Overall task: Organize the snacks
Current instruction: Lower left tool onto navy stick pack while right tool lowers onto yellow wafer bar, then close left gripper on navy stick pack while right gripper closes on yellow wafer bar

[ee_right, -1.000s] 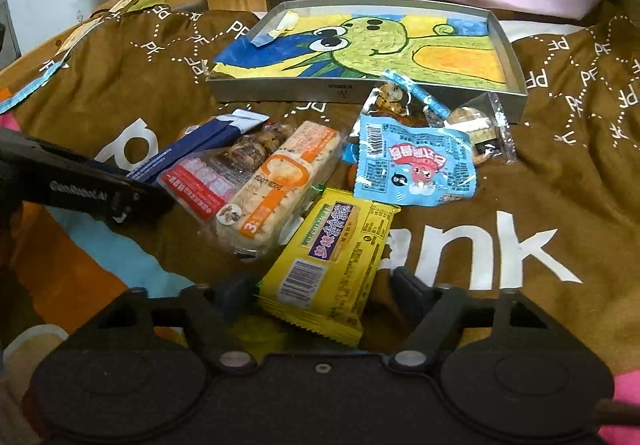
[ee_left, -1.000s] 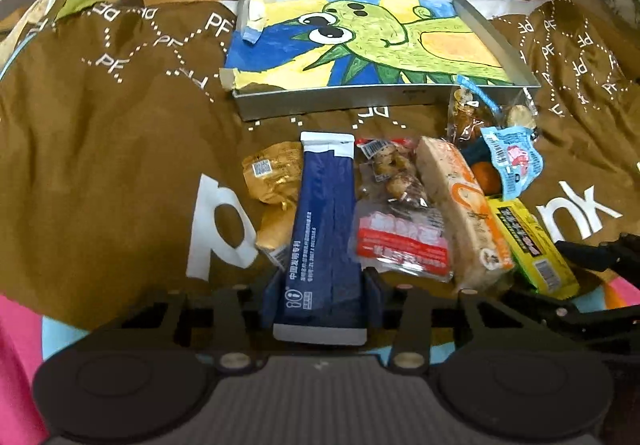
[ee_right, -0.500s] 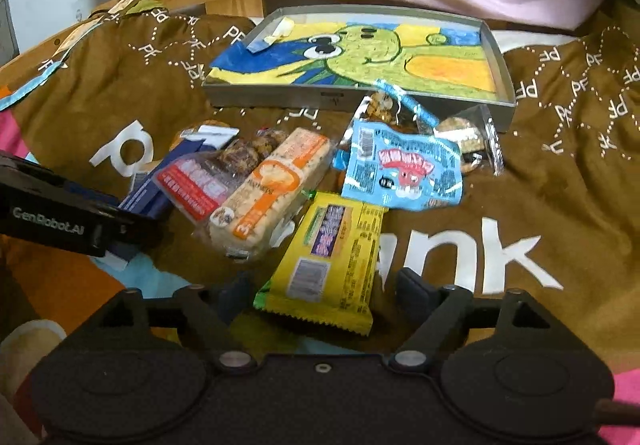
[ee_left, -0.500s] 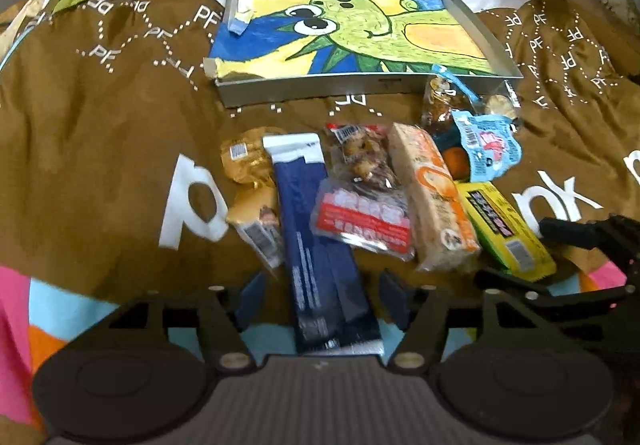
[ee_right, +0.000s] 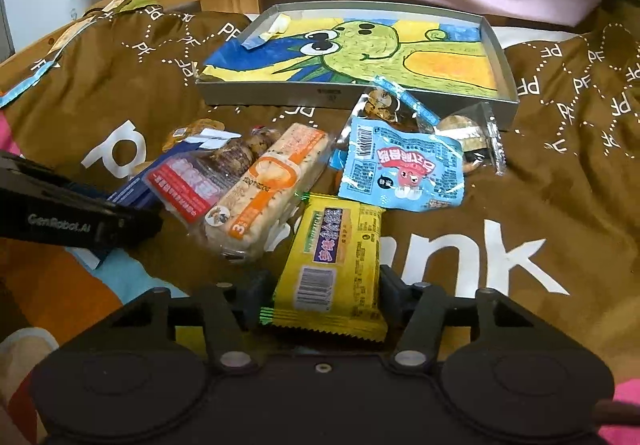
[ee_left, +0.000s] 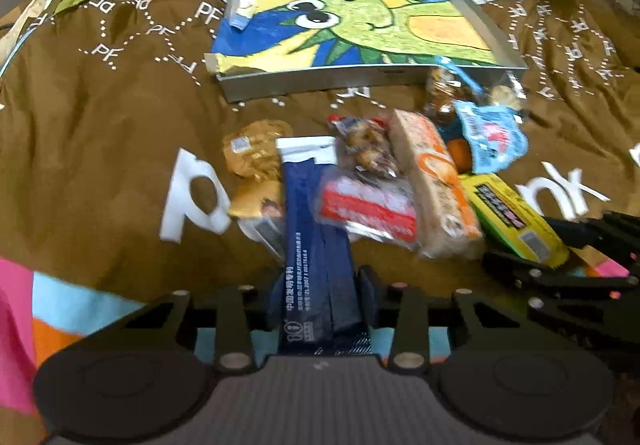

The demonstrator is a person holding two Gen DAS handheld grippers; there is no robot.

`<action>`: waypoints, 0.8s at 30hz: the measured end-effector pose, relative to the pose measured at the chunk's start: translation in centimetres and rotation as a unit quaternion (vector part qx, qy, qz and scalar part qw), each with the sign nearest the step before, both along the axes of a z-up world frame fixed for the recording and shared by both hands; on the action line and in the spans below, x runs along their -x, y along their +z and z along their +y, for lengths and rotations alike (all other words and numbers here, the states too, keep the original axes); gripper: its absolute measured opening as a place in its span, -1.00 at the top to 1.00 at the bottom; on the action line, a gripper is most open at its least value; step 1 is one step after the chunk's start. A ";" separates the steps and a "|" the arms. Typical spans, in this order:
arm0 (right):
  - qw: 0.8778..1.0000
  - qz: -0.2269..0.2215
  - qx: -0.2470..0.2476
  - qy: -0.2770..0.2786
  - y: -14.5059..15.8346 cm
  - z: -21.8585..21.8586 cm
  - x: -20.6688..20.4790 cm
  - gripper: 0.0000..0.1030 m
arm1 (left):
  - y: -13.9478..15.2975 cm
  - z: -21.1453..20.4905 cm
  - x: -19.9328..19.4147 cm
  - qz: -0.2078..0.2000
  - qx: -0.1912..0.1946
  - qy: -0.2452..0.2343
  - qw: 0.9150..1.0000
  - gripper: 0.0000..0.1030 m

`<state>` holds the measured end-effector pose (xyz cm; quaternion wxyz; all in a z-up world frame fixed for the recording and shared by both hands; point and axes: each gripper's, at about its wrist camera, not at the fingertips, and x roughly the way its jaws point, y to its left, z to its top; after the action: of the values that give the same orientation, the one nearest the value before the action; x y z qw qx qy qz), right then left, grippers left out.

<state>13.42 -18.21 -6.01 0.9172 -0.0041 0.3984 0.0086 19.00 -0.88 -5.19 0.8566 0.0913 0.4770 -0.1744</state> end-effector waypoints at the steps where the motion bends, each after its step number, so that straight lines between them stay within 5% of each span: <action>1: 1.000 0.000 0.002 0.002 0.1 0.0 0.3 -0.12 | 0.2 0.0 0.4 0.002 0.001 -0.002 1.000 0.19; 5: 1.000 -0.008 0.010 0.014 0.3 0.0 0.8 -0.19 | 0.3 -0.4 0.8 -0.004 0.004 -0.011 1.000 0.03; 9: 1.000 -0.016 0.004 0.009 0.1 0.0 -0.1 -0.35 | -0.2 -1.0 0.1 -0.028 -0.030 -0.005 0.999 -0.35; 13: 1.000 -0.007 0.001 0.008 -0.5 -0.1 -0.4 -0.32 | -1.1 -0.9 -0.8 -0.015 -0.023 -0.002 1.000 -0.21; 17: 1.000 -0.007 0.004 0.006 -0.4 -0.1 -0.3 -0.12 | -1.0 -0.9 -0.3 -0.021 -0.028 -0.002 0.999 0.15; 24: 1.000 -0.006 0.016 0.014 0.0 0.2 0.6 -0.06 | -0.1 0.1 0.6 0.012 0.008 0.023 1.000 0.26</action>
<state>12.86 -18.05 -6.04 0.9190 -0.0248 0.3932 0.0151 18.41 -0.81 -5.25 0.8554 0.0718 0.4874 -0.1599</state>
